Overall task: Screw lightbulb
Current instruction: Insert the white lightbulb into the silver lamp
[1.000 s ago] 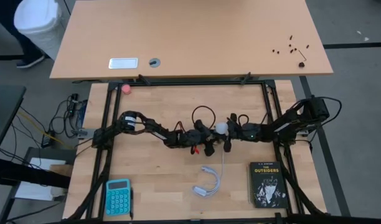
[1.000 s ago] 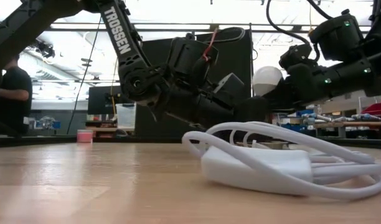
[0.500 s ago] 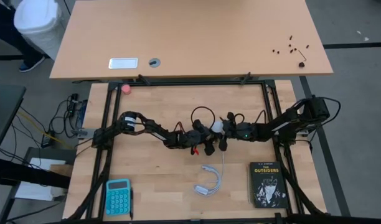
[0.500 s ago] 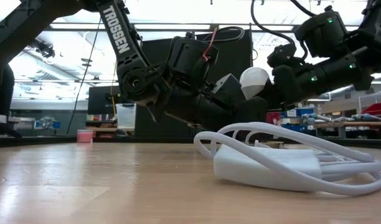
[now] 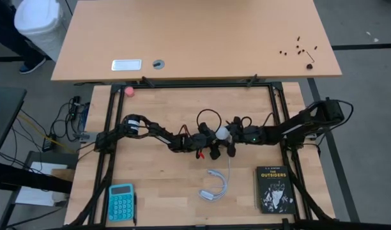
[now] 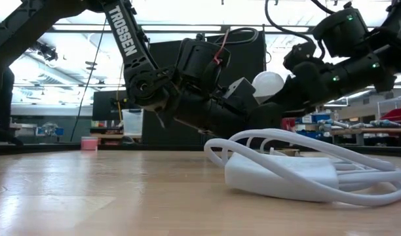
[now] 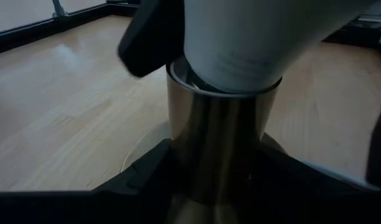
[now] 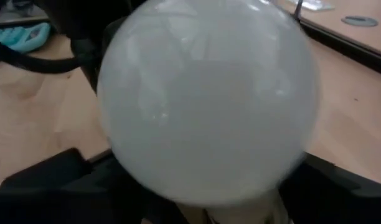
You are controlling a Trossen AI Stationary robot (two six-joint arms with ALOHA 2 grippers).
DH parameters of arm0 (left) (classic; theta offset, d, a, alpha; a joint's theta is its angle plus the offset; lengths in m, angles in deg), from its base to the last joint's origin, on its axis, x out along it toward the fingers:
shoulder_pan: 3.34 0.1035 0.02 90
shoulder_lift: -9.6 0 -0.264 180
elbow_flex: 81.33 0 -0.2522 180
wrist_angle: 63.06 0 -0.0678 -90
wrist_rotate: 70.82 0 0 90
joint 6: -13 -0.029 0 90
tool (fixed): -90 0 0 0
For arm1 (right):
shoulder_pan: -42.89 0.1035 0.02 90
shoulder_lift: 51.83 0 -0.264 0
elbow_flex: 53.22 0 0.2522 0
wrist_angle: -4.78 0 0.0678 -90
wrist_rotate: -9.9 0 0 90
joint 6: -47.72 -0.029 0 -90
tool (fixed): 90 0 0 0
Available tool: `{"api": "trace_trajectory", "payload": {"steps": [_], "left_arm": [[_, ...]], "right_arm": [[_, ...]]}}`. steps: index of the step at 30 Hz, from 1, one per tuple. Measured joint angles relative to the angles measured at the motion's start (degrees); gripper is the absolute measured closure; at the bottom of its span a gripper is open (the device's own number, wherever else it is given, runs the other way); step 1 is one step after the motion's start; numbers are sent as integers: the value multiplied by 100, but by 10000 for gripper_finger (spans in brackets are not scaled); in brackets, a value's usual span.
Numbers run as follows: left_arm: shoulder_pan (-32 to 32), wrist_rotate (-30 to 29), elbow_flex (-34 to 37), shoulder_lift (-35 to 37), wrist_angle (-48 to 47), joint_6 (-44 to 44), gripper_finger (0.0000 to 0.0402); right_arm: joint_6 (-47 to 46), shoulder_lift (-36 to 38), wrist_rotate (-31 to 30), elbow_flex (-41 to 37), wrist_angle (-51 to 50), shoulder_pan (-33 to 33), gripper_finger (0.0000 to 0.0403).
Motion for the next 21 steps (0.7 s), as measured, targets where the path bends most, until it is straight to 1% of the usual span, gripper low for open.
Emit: {"api": "trace_trajectory", "payload": {"steps": [5,8,17,21], "left_arm": [[0,19,-3,7,-32,-14,198],[0,29,-2,8,-32,-33,198],[-2,66,0,9,-35,-35,198],[-2,69,0,9,-39,-35,198]], "right_arm": [[-144,534,-84,-37,-1092,-100,89],[-136,772,-61,-4,-1056,-93,94],[-85,827,-57,23,-1156,-84,92],[-83,908,-95,204,-1464,-84,92]]}}
